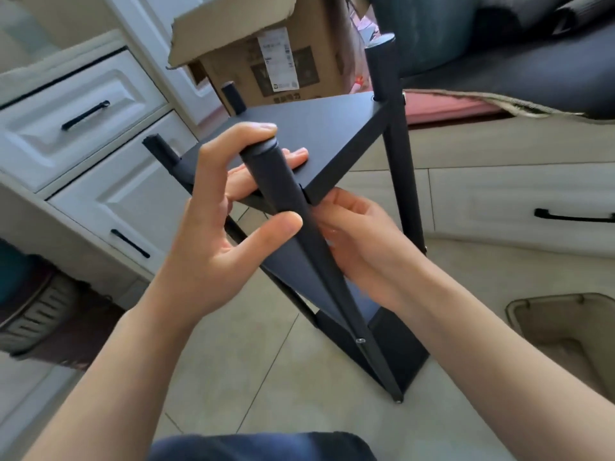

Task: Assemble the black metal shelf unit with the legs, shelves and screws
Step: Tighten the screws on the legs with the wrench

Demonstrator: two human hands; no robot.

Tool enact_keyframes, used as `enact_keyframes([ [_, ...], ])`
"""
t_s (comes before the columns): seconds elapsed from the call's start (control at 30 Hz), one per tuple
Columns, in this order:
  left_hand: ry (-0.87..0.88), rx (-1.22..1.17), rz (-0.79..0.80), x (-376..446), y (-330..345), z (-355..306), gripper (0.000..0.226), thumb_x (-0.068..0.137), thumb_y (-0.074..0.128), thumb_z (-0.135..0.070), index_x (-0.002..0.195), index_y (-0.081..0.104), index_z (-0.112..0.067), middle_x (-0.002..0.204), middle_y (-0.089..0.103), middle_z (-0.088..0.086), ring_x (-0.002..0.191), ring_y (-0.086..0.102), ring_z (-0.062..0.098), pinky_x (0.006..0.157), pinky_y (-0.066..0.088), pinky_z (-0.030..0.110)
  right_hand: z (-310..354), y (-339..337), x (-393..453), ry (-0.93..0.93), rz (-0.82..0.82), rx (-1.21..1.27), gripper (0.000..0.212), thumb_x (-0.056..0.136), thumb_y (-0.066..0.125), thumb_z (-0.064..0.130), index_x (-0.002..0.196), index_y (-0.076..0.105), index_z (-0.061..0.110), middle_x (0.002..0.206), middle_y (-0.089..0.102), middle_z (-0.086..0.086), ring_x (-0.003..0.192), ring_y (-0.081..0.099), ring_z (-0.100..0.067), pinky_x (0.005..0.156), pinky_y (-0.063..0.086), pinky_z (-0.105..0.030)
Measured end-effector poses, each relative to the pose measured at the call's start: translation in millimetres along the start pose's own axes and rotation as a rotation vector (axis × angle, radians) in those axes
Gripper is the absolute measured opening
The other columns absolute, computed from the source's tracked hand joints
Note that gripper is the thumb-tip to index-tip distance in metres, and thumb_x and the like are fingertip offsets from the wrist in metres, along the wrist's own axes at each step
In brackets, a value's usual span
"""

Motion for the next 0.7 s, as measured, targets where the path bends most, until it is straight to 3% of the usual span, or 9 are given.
enact_keyframes([
  [0.1, 0.02, 0.003, 0.011, 0.9, 0.8, -1.6, 0.055, 0.093, 0.061, -0.009, 0.135, 0.026, -0.013, 0.136, 0.037, -0.028, 0.133, 0.055, 0.024, 0.102, 0.052, 0.041, 3.3, 3.5, 4.9, -0.031, 0.079, 0.044, 0.012, 0.095, 0.056, 0.009, 0.104, 0.063, 0.007, 0.082, 0.068, 0.0, 0.073, 0.064, -0.009, 0.071, 0.047, -0.024],
  [0.2, 0.022, 0.003, 0.004, 2.6, 2.2, -3.3, 0.054, 0.092, 0.06, -0.007, 0.134, 0.028, -0.018, 0.139, 0.032, -0.013, 0.133, 0.055, 0.029, 0.102, 0.051, 0.042, 0.2, 2.9, 8.6, -0.021, 0.11, 0.006, 0.025, 0.095, 0.056, 0.013, 0.117, 0.064, 0.003, 0.104, 0.066, -0.009, 0.096, 0.062, -0.02, 0.089, 0.043, -0.037],
  [0.3, 0.016, 0.026, -0.003, 5.6, 4.9, -4.5, 0.055, 0.092, 0.058, -0.007, 0.133, 0.025, -0.021, 0.139, 0.029, -0.007, 0.132, 0.055, 0.032, 0.102, 0.051, 0.045, -2.3, -1.8, 12.7, 0.002, 0.135, 0.06, 0.039, 0.098, 0.054, 0.015, 0.132, 0.053, -0.005, 0.117, 0.061, -0.011, 0.109, 0.056, -0.023, 0.095, 0.041, -0.039],
  [0.47, 0.031, 0.047, 0.007, 6.4, 5.4, -3.3, 0.055, 0.091, 0.056, -0.002, 0.133, 0.022, -0.012, 0.138, 0.025, -0.001, 0.132, 0.054, 0.036, 0.104, 0.05, 0.044, -4.2, -3.6, 19.2, 0.014, 0.236, 0.108, 0.027, 0.099, 0.053, 0.019, 0.124, 0.058, 0.009, 0.119, 0.06, -0.006, 0.113, 0.05, -0.024, 0.109, 0.039, -0.044],
  [0.6, 0.033, 0.063, 0.024, 7.1, 7.0, -2.1, 0.055, 0.091, 0.056, -0.003, 0.132, 0.021, -0.016, 0.14, 0.023, 0.002, 0.132, 0.054, 0.038, 0.106, 0.049, 0.047, -5.0, -0.3, 22.0, -0.004, 0.27, 0.099, 0.018, 0.099, 0.051, 0.017, 0.113, 0.061, 0.012, 0.109, 0.063, -0.003, 0.108, 0.055, -0.02, 0.1, 0.046, -0.037],
  [0.7, 0.004, 0.068, 0.029, 7.2, 6.8, 0.5, 0.056, 0.09, 0.056, -0.005, 0.132, 0.021, -0.018, 0.145, 0.021, 0.019, 0.132, 0.054, 0.038, 0.104, 0.05, 0.048, -5.2, 1.2, 25.1, -0.005, 0.284, 0.129, 0.017, 0.1, 0.05, 0.016, 0.113, 0.061, 0.012, 0.108, 0.062, -0.003, 0.108, 0.053, -0.021, 0.097, 0.044, -0.035],
])
Point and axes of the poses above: each hand's wrist, its own x-axis towards the middle knuckle, its own y-axis out of the palm, z = x × y, the point moved 6 cm from there along x, towards the middle knuckle
